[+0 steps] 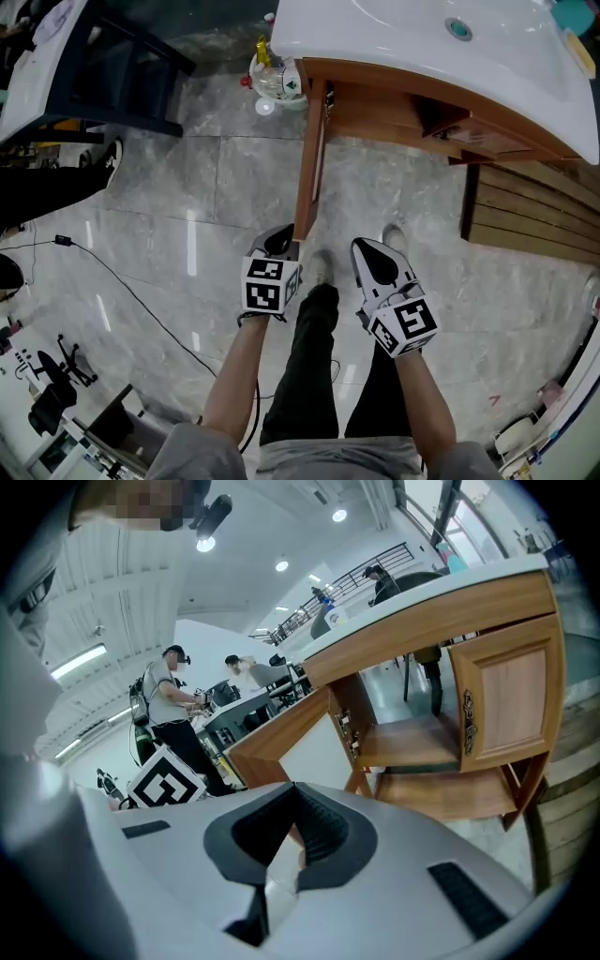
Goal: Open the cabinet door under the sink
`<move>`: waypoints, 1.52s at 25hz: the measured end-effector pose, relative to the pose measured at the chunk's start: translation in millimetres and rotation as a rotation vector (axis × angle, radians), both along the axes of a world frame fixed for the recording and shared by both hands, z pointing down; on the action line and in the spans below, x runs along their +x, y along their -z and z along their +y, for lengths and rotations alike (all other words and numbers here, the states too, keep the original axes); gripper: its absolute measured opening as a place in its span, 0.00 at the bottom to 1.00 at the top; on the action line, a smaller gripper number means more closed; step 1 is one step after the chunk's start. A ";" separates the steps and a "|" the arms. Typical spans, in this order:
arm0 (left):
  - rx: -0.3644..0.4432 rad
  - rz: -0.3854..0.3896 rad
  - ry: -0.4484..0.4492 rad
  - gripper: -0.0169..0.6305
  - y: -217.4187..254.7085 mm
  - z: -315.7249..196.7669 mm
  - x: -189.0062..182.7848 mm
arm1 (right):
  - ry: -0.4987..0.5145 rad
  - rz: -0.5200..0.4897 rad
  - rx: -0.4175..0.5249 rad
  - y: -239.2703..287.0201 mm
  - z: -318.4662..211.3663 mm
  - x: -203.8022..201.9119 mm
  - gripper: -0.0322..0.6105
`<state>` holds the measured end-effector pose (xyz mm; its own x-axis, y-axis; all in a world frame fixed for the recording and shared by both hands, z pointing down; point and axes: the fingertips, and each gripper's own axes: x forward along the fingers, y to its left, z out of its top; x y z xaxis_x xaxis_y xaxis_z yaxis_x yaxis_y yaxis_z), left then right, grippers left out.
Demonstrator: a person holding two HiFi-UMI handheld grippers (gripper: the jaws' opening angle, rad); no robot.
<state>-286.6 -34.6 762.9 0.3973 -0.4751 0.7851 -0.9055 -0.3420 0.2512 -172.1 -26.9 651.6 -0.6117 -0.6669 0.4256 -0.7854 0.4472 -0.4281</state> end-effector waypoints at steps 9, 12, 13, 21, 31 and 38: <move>0.064 0.029 0.098 0.04 80.4 -0.6 -17.5 | 0.090 -0.018 0.024 58.9 -18.1 -15.1 0.06; 0.105 0.039 0.122 0.04 120.3 -6.9 -14.1 | 0.121 -0.017 0.047 86.3 -27.1 -16.7 0.06; 0.122 0.042 0.126 0.04 133.7 -9.1 -11.8 | 0.128 -0.018 0.054 95.6 -30.4 -16.4 0.06; 0.280 0.170 0.167 0.04 251.5 -21.6 13.4 | 0.184 -0.034 0.101 177.1 -42.6 -16.4 0.06; 0.461 0.220 0.131 0.04 391.9 -35.3 35.7 | 0.224 -0.051 0.177 274.7 -51.5 -12.9 0.06; 0.527 0.257 0.141 0.04 446.7 -44.7 40.3 | 0.237 -0.090 0.251 332.9 -59.5 -18.8 0.06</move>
